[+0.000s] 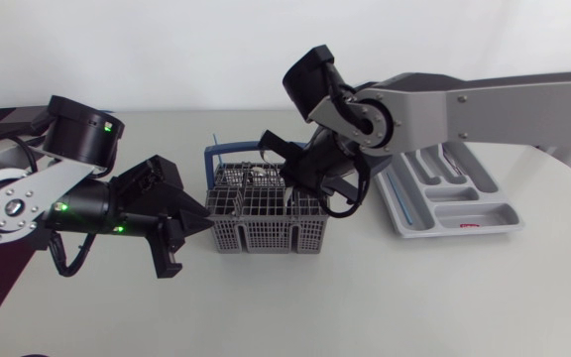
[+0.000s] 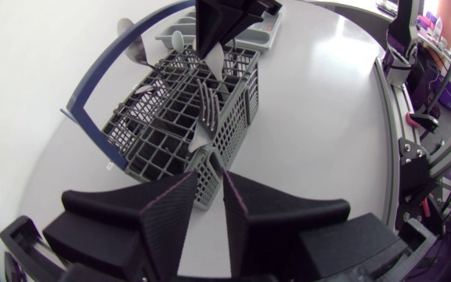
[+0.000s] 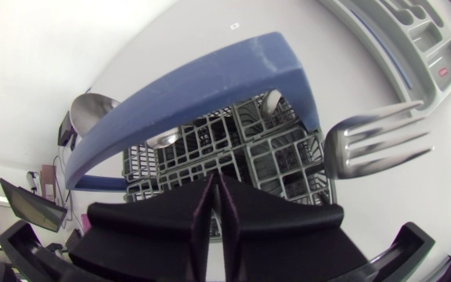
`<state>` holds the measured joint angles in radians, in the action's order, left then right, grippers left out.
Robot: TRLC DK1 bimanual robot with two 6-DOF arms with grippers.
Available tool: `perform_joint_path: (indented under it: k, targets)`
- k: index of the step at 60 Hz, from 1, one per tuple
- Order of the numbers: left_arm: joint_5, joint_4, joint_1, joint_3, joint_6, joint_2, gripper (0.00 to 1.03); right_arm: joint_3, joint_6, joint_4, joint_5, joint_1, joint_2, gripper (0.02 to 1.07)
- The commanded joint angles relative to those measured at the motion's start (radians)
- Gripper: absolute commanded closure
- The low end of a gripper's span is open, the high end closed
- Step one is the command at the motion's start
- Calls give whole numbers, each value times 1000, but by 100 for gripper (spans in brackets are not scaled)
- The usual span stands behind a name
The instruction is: Unload the cutlery basket into the drawer organizer.
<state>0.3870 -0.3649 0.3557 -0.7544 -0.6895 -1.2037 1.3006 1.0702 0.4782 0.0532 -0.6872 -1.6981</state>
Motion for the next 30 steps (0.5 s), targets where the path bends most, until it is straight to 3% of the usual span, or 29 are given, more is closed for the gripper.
perform_joint_path:
  k: [1, 18, 30]
  targets:
    - [3, 6, 8, -8, -15, -16, 63, -32, -1, -9, -21, -11, 38, 101]
    - [0, 6, 14, -14, -13, -16, 63, -60, -29, 8, -18, -15, 175, 101]
    - [-5, 1, 28, -19, -7, -13, 63, -90, -55, 16, 88, -49, 245, 101]
